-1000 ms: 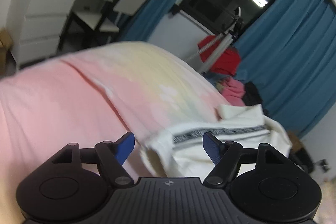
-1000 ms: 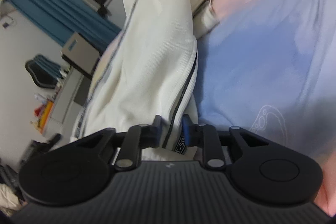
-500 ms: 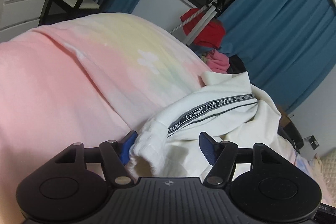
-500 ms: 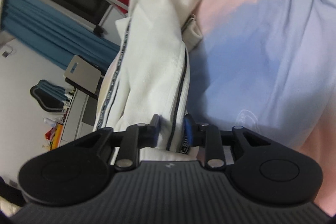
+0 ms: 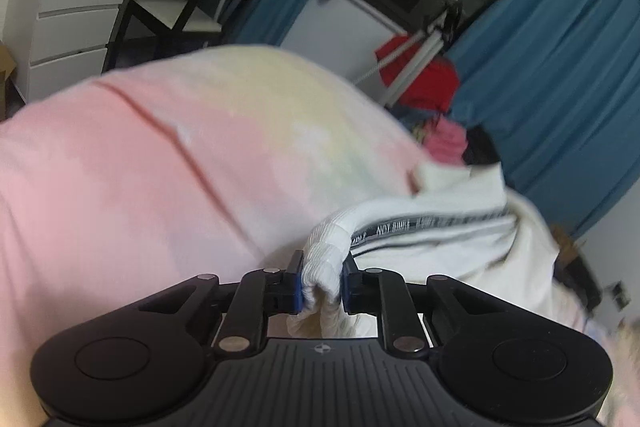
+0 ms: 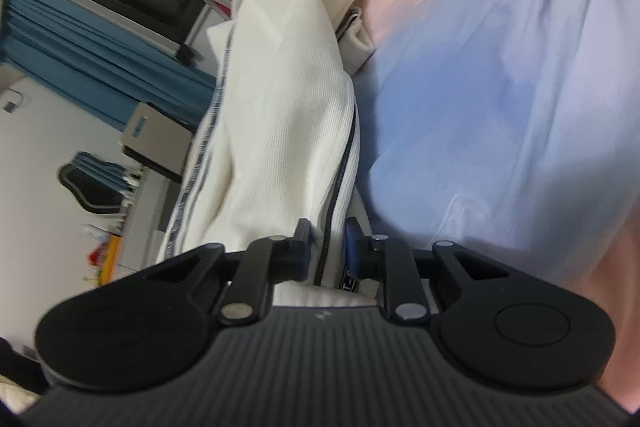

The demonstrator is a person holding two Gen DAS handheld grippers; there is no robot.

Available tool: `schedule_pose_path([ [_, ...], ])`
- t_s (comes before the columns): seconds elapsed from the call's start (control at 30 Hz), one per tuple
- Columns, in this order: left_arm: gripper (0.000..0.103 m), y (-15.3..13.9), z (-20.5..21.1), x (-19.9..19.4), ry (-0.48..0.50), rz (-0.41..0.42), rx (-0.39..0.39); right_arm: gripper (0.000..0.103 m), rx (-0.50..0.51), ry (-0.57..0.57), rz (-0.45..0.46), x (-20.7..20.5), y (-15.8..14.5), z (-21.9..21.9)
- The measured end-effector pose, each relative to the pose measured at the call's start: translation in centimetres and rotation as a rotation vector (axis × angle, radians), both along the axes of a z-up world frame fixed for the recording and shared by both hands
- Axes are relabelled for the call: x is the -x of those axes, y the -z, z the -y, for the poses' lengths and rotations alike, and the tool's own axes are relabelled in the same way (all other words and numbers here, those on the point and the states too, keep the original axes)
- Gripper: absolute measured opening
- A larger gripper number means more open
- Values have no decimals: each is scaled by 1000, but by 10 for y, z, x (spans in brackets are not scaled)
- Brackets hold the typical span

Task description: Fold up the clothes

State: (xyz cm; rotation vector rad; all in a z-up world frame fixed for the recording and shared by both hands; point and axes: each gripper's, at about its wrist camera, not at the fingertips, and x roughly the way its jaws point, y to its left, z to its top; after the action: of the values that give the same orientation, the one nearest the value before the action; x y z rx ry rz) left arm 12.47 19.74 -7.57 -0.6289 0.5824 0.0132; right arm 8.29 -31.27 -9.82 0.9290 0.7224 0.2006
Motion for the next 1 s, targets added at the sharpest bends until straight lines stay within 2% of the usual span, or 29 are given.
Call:
schedule_pose_path([
  [0.13,17,-40,-27,-16,-25,48,-13,19,-28,-38,35,19,-18,-19],
  [0.23,16,-78,-55,-37,-52,99,-69,19,-44,-105,86,24,-31,-65],
  [0.3,16,-104,-77,-53,-72,133,-127,19,-135,-151,93,20,-28,-100],
  [0.4,16,-134,-111,-86,-118,153,-238,18,-323,-228,90,4,-15,-160],
  [0.5,16,-145,-142,-127,-159,133,-352,19,-401,-325,80,-24,-7,-223],
  [0.57,16,-132,-162,-158,-179,87,-396,19,-420,-376,72,-45,2,-260],
  [0.77,17,-57,-194,-232,-178,-47,-424,20,-300,-486,5,-102,36,-340],
  [0.9,19,-18,-202,-250,-153,-90,-420,24,-292,-485,-1,-115,44,-349],
  [1.0,25,-18,-201,-248,-137,-104,-439,35,-225,-521,19,-121,31,-353],
])
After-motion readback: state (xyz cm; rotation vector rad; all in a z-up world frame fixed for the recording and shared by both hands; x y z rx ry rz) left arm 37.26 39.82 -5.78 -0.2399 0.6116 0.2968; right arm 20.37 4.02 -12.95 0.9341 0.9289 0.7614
